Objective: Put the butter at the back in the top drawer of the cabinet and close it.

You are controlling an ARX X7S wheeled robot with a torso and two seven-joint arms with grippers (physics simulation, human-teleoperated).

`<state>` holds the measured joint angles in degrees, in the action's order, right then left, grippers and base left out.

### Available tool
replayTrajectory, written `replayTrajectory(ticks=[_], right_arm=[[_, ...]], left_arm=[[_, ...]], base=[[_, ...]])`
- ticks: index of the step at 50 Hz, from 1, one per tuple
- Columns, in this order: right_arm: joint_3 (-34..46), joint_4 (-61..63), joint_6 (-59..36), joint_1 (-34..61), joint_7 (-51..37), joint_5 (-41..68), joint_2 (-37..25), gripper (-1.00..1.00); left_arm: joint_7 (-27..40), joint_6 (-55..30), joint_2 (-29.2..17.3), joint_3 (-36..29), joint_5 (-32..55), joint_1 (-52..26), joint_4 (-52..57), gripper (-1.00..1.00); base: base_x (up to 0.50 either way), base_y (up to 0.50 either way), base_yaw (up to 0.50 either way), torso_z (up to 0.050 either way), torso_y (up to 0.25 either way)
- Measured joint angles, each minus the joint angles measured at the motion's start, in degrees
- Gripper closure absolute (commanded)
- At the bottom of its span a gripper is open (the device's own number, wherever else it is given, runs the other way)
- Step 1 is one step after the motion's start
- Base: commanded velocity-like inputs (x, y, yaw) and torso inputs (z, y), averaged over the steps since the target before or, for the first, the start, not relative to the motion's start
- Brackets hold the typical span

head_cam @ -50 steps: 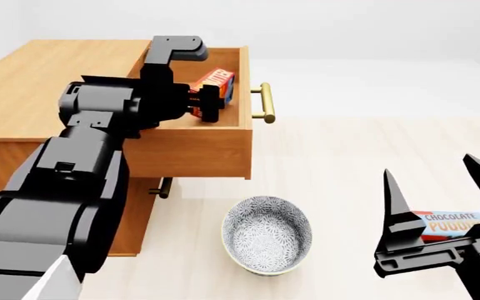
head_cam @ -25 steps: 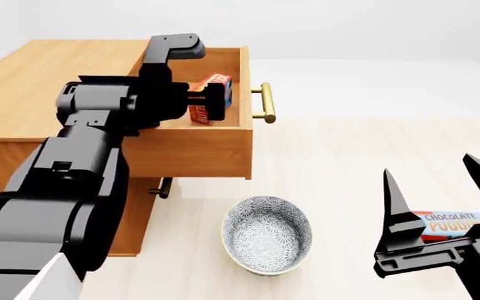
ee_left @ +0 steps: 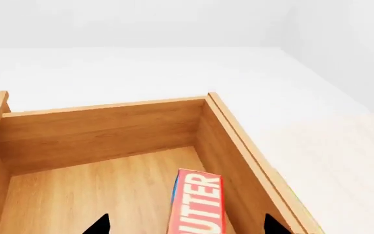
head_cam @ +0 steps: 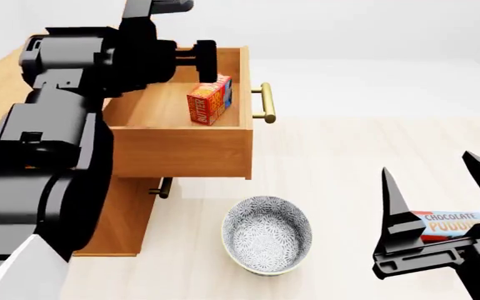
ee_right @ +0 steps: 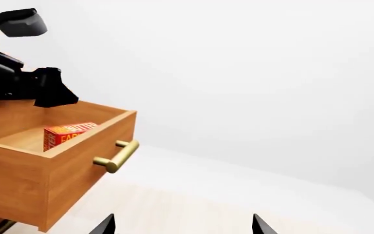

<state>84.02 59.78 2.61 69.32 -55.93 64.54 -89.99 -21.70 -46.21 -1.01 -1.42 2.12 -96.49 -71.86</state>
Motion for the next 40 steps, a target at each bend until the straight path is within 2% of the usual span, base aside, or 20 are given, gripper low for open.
replayTrajectory(ticks=[6,11,21,30,40], right_arm=[[-0.1,0.1,0.1,0.0,0.2,-0.1,0.0,-1.00],[-0.1,0.1,0.2,-0.1,0.2,-0.4,0.0,-1.00],[0.4,0.2,0.9,-0.7,0.0,-1.7,0.0,-1.00],[1.5,0.2,2.2,-1.9,-1.0,-4.1,0.0,-1.00],[4.1,0.2,4.2,-4.6,-3.7,-9.0,0.0,-1.00]], left_arm=[[2.8,-12.1,0.3,0.0,2.5,2.6,16.6,-1.00],[9.2,-23.4,0.5,-1.1,8.7,5.1,31.9,-1.00],[36.2,-36.1,-0.5,-6.9,36.4,8.1,50.1,-1.00],[55.7,-37.7,0.3,-15.3,56.3,8.0,55.1,-1.00],[68.5,-28.4,0.7,-31.9,73.4,4.8,55.7,-1.00]], base=[[0.00,0.00,0.00,0.000,0.000],[0.00,0.00,0.00,0.000,0.000],[0.00,0.00,0.00,0.000,0.000],[0.00,0.00,0.00,0.000,0.000],[0.00,0.00,0.00,0.000,0.000]])
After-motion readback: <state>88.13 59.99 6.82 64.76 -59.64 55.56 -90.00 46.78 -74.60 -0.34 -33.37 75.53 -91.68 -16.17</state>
